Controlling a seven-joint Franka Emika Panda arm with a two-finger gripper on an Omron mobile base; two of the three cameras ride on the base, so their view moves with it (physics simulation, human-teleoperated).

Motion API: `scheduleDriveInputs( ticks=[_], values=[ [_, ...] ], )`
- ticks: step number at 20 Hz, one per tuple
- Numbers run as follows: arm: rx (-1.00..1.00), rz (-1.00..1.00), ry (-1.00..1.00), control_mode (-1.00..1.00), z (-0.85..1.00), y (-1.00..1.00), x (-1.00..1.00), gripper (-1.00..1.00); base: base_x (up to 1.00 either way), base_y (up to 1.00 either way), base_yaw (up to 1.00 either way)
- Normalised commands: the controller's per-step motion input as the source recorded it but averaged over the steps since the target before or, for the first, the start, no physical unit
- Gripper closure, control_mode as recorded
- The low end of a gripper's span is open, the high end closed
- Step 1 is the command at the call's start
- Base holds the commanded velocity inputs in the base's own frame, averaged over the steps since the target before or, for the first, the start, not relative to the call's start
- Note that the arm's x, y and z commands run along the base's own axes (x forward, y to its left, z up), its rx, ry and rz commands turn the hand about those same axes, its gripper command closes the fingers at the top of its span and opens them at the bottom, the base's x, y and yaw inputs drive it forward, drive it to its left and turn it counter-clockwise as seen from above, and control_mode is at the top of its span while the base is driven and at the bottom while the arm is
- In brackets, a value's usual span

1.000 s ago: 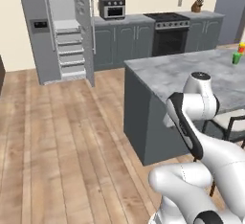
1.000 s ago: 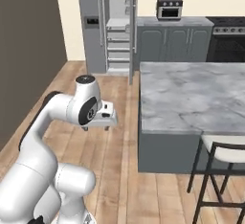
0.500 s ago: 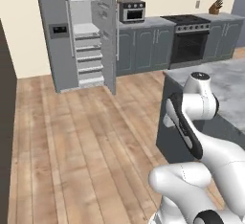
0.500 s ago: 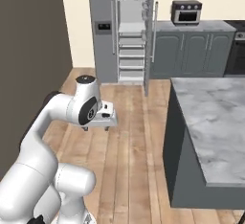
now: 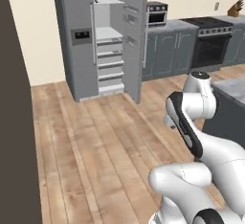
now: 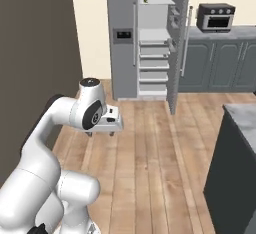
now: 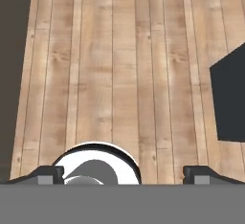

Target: Gather the eggplant and squash from the fridge and place them on a tray on the dining counter. Then gather the chicken drumstick and fish from the fridge and place them on the other tray.

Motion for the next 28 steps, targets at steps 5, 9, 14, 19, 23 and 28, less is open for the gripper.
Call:
scheduleDriveInputs(
  ticks=[5,9,14,19,23,28],
  values=[
    [0.0,0.0,0.0,1.0,0.0,0.0,0.0,-1.0,1.0,0.57,0.0],
    [0.0,0.0,0.0,1.0,0.0,0.0,0.0,-1.0,1.0,0.01,0.0],
    [0.0,0.0,0.0,1.0,0.0,0.0,0.0,-1.0,1.0,-0.02,0.0],
    [0.0,0.0,0.0,1.0,0.0,0.0,0.0,-1.0,1.0,-0.22,0.0],
    [0.0,0.0,0.0,1.0,0.0,0.0,0.0,-1.0,1.0,-0.46,0.03],
    [0.0,0.0,0.0,1.0,0.0,0.0,0.0,-1.0,1.0,-0.64,0.1]
  ],
)
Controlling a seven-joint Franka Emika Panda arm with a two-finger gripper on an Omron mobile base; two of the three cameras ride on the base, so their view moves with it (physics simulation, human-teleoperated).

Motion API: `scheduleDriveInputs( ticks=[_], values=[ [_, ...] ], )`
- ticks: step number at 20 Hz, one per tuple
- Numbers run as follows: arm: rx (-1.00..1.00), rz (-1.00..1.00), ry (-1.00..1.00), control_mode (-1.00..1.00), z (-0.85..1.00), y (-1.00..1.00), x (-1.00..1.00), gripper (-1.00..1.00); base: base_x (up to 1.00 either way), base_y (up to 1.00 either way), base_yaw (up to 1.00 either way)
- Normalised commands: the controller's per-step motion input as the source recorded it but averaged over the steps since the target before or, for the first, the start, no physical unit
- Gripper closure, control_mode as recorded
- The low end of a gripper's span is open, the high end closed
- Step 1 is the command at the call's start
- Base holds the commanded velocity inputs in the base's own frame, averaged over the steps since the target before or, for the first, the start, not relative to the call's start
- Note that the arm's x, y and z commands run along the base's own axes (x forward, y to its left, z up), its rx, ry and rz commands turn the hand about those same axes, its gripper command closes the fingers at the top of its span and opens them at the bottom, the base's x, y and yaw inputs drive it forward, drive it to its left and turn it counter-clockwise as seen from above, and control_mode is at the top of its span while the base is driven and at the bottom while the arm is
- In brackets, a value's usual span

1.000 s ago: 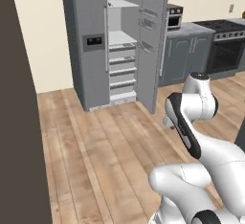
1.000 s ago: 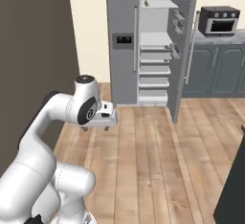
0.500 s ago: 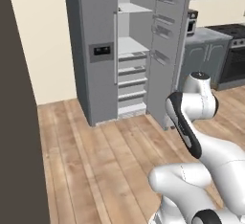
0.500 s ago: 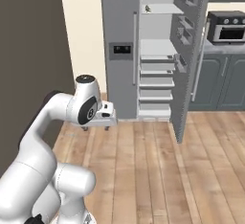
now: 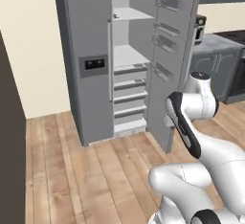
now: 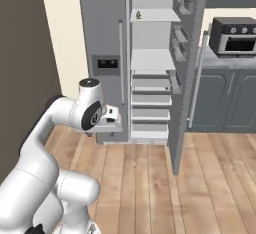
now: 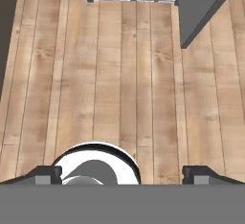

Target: Gather the eggplant and squash from the fridge and place them on a tray on the dining counter. Then gather the chicken drumstick and fish from the fridge and place them on the other tray.

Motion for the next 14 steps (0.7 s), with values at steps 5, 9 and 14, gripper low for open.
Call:
scheduleDriveInputs(
  ticks=[5,9,14],
  values=[
    [0.0,0.0,0.0,1.0,0.0,0.0,0.0,-1.0,0.98,-0.17,0.22],
    [0.0,0.0,0.0,1.0,0.0,0.0,0.0,-1.0,0.86,-0.08,0.17],
    [0.0,0.0,0.0,1.0,0.0,0.0,0.0,-1.0,0.82,-0.46,0.11]
  ],
)
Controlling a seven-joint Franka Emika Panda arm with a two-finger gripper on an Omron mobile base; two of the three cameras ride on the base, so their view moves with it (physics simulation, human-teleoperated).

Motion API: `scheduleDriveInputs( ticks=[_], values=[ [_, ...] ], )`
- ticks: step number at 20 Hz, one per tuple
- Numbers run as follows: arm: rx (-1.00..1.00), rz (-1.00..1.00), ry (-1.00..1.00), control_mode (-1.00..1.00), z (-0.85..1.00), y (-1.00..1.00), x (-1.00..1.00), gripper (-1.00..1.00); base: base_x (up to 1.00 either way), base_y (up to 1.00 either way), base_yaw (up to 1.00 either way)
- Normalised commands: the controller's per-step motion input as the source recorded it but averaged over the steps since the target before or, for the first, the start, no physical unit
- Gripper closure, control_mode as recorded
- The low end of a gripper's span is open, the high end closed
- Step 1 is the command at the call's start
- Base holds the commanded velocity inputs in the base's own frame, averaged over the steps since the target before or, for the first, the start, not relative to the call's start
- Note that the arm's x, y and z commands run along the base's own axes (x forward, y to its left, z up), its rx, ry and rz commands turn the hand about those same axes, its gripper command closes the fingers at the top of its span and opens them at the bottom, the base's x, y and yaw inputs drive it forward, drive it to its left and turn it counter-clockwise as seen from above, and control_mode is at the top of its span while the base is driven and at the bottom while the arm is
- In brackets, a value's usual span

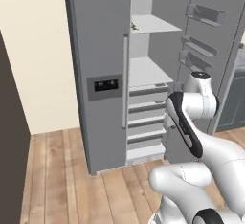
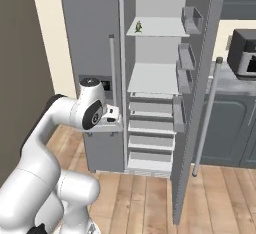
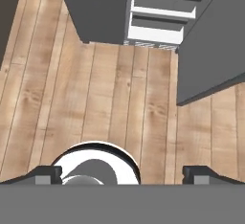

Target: Gather the eggplant and squash from the fridge and place them on a tray on the dining counter. Then gather the chicken drumstick and fish from the fridge and place them on the other tray.

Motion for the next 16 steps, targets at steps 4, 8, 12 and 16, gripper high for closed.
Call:
scheduleDriveInputs(
  ticks=[4,8,12,16],
  values=[
    [0.0,0.0,0.0,1.0,0.0,0.0,0.0,-1.0,0.59,-0.28,0.07],
    [0.0,0.0,0.0,1.0,0.0,0.0,0.0,-1.0,0.4,-0.25,0.01],
    [0.0,0.0,0.0,1.0,0.0,0.0,0.0,-1.0,0.56,-0.33,0.07],
    [0.0,0.0,0.0,1.0,0.0,0.0,0.0,-1.0,0.62,-0.52,0.15]
  ],
)
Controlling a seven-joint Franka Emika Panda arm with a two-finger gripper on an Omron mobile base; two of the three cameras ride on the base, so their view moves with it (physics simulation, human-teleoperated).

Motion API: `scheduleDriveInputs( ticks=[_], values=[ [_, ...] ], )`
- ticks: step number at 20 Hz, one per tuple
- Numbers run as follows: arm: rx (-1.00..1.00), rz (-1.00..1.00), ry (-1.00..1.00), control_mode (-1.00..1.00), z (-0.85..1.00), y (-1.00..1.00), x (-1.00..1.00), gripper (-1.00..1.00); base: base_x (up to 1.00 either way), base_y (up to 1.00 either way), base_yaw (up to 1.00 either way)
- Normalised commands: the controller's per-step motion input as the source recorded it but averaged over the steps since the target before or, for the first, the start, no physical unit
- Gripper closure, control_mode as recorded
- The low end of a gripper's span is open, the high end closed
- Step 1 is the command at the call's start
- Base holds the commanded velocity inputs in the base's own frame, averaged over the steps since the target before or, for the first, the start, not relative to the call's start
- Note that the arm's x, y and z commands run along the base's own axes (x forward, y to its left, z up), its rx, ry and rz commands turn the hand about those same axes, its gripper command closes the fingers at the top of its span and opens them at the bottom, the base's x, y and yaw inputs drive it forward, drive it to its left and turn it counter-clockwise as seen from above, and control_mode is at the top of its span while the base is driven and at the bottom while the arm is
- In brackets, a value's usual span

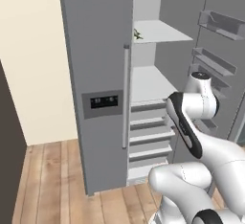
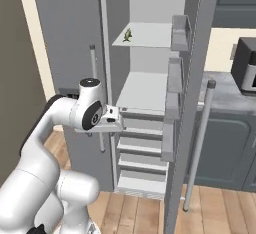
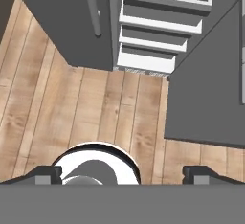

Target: Gather the eggplant and squash from the fridge and place them on a tray on the dining counter. Then gather the chicken drumstick and fish from the fridge and place them on the other tray.

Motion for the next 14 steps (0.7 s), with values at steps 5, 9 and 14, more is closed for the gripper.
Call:
scheduleDriveInputs(
  ticks=[5,9,14],
  values=[
    [0.0,0.0,0.0,1.0,0.0,0.0,0.0,-1.0,0.63,-0.45,0.13],
    [0.0,0.0,0.0,1.0,0.0,0.0,0.0,-1.0,0.71,-0.03,0.11],
    [0.0,0.0,0.0,1.0,0.0,0.0,0.0,-1.0,0.52,-0.26,0.11]
  ],
)
